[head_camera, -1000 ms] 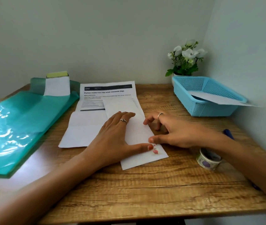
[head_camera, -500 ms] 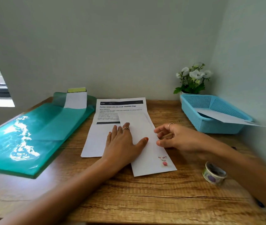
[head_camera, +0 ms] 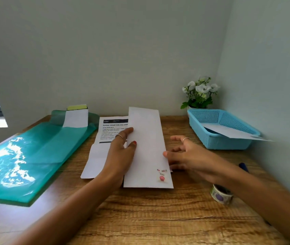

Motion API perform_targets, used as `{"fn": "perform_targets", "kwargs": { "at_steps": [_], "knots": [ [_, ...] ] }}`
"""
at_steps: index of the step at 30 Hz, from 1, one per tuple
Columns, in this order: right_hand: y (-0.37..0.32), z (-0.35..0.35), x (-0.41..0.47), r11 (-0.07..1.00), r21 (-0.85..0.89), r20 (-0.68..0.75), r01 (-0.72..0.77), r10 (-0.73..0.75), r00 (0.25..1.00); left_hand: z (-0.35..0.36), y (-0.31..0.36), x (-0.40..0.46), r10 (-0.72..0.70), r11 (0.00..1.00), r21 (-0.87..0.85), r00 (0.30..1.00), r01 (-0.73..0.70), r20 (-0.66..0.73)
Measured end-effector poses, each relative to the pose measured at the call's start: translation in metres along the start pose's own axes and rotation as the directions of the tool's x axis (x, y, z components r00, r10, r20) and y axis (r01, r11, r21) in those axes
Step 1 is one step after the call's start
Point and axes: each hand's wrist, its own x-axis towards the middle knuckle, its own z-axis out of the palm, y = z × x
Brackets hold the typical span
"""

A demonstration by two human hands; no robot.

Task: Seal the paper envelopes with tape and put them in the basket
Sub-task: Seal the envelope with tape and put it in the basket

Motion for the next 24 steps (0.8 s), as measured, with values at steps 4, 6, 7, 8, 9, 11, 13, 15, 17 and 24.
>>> {"fn": "perform_targets", "kwargs": {
  "at_steps": [4, 6, 7, 8, 9, 11, 13, 15, 17, 24],
  "knots": [
    [-0.01, 0.007, -0.015, 0.996, 0.069, -0.043, 0.05, -0.047, 0.998, -0.002, 0.007, 0.004, 0.007, 0.987, -0.158, 0.997, -0.019, -0.08],
    [-0.014, 0.009, -0.022, 0.988, 0.102, -0.082, 0.118, -0.11, 0.991, 0.002, 0.014, 0.008, 0.017, 0.966, -0.253, 0.994, -0.045, -0.108],
    [-0.016, 0.009, -0.025, 0.978, 0.132, -0.105, 0.16, -0.146, 0.984, 0.005, 0.02, 0.01, 0.027, 0.954, -0.293, 0.993, -0.06, -0.118],
    [-0.02, 0.008, -0.028, 0.968, 0.157, -0.131, 0.198, -0.178, 0.975, 0.008, 0.026, 0.011, 0.042, 0.943, -0.322, 0.991, -0.082, -0.13],
    [-0.023, 0.005, -0.032, 0.957, 0.176, -0.168, 0.232, -0.203, 0.965, 0.012, 0.034, 0.012, 0.063, 0.934, -0.34, 0.989, -0.106, -0.136],
    [-0.03, -0.003, -0.039, 0.939, 0.194, -0.243, 0.283, -0.233, 0.942, 0.021, 0.05, 0.013, 0.11, 0.921, -0.358, 0.983, -0.155, -0.144],
    [-0.035, -0.014, -0.047, 0.927, 0.201, -0.311, 0.317, -0.246, 0.918, 0.036, 0.065, 0.013, 0.147, 0.903, -0.386, 0.98, -0.188, -0.133],
    [-0.036, -0.027, -0.055, 0.923, 0.156, -0.403, 0.352, -0.266, 0.876, 0.053, 0.079, 0.012, 0.169, 0.87, -0.453, 0.981, -0.192, -0.092],
    [-0.035, -0.044, -0.061, 0.924, 0.058, -0.516, 0.378, -0.296, 0.804, 0.072, 0.089, 0.009, 0.177, 0.837, -0.525, 0.984, -0.155, -0.008],
    [-0.02, -0.111, -0.073, 0.944, 0.082, -0.714, 0.319, -0.168, 0.679, 0.107, 0.071, 0.004, 0.321, 0.901, -0.348, 0.938, -0.259, 0.133]
  ]
}}
